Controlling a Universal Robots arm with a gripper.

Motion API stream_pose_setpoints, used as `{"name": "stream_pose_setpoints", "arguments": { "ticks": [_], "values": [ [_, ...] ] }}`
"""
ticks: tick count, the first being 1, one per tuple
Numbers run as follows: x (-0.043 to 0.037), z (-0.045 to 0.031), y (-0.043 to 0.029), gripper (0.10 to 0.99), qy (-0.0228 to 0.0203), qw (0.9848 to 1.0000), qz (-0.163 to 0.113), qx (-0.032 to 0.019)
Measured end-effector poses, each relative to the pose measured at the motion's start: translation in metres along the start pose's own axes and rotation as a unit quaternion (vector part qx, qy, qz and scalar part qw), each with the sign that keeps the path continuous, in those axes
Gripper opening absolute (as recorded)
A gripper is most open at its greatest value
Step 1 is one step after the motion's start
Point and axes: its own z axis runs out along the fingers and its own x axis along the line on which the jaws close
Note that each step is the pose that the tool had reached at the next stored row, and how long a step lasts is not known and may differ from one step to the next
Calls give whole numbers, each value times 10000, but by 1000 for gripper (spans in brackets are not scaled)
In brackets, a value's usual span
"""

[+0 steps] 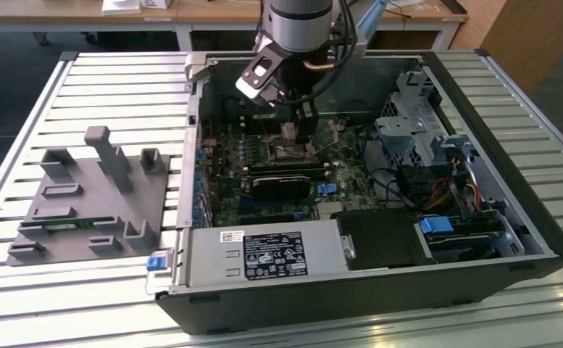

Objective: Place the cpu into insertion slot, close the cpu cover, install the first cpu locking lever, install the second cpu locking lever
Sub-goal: 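Place the cpu into insertion slot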

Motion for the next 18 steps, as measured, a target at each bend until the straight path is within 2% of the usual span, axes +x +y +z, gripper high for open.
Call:
{"name": "stream_pose_setpoints", "arguments": {
  "ticks": [6, 18],
  "values": [
    [18, 78, -6, 537, -5, 10000, 73, -2],
    [20, 109, -9, 537, -8, 10000, 93, -2]
  ]
}}
